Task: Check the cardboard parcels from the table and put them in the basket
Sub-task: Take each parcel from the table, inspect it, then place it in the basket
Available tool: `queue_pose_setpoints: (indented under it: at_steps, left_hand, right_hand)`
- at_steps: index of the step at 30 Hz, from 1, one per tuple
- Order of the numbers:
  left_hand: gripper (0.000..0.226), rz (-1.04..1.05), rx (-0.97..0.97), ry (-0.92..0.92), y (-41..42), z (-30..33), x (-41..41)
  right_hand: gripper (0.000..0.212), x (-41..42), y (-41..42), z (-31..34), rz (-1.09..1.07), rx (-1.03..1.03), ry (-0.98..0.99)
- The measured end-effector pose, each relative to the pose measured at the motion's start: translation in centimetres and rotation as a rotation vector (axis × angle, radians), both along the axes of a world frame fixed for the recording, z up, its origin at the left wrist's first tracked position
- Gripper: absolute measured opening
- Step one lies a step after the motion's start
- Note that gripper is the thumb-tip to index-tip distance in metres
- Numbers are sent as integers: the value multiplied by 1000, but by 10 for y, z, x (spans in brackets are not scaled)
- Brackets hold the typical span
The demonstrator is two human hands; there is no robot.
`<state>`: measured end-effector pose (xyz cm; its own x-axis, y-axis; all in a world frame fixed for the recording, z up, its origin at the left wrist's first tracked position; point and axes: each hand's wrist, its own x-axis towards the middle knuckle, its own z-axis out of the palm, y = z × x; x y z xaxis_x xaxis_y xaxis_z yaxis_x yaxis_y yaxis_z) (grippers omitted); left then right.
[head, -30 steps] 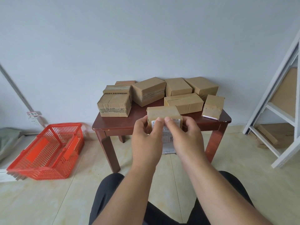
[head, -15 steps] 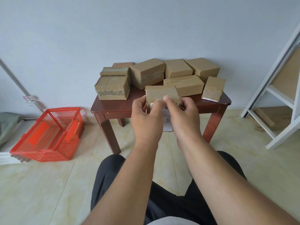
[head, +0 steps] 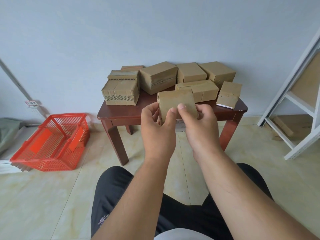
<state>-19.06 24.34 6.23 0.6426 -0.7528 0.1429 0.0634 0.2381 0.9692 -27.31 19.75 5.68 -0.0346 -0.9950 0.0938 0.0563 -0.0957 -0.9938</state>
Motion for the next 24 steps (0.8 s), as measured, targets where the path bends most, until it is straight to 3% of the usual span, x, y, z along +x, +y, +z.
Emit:
queue_pose_setpoints:
  at_steps: [6, 15, 24]
  left_hand:
    - [24, -30, 24, -120, 2, 3, 6]
    - [34, -45, 19, -59, 3, -2, -2]
    - [36, -69, 47, -48, 1, -1, 2]
  right_hand:
    - [31, -3, 10, -4, 29, -6, -30]
    - [46, -3, 1, 3, -3, -20, -39]
    - [22, -8, 6, 1, 74, -55, -4]
